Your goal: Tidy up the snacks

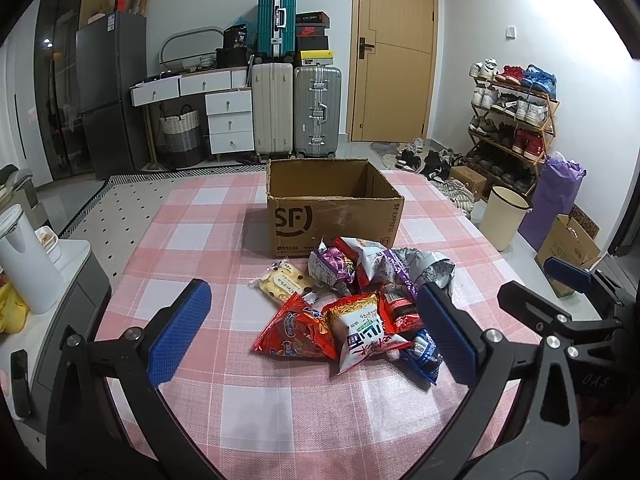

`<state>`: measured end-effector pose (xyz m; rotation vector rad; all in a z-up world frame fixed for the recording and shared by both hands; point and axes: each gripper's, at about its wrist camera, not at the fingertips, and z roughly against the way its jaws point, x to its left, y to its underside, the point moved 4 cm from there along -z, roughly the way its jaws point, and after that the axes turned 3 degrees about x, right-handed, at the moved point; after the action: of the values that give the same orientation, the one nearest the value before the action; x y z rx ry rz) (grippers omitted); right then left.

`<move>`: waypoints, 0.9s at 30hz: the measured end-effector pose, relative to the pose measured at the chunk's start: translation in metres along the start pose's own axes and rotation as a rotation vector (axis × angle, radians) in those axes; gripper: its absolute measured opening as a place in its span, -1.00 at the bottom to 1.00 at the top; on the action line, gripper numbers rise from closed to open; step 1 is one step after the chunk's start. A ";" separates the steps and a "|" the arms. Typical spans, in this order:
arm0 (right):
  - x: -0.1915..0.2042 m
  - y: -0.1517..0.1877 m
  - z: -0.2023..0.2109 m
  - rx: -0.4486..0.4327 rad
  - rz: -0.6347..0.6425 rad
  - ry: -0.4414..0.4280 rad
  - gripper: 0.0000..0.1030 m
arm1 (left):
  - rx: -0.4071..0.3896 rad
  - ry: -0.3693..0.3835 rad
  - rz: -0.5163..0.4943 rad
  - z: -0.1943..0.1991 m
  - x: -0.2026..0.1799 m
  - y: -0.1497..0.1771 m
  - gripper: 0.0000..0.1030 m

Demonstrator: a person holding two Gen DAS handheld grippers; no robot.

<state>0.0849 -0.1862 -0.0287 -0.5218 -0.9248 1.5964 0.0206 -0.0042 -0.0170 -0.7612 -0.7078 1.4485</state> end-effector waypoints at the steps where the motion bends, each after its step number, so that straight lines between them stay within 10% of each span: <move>1: 0.000 -0.002 0.000 -0.001 -0.001 0.000 0.99 | -0.001 0.001 -0.001 0.001 0.000 0.000 0.99; 27: -0.008 0.024 -0.024 0.063 0.010 -0.075 0.99 | 0.022 0.005 0.030 -0.013 0.009 0.008 0.99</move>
<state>0.0897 -0.1877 -0.0631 -0.4259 -0.9251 1.6584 0.0263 0.0038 -0.0311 -0.7608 -0.6777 1.4794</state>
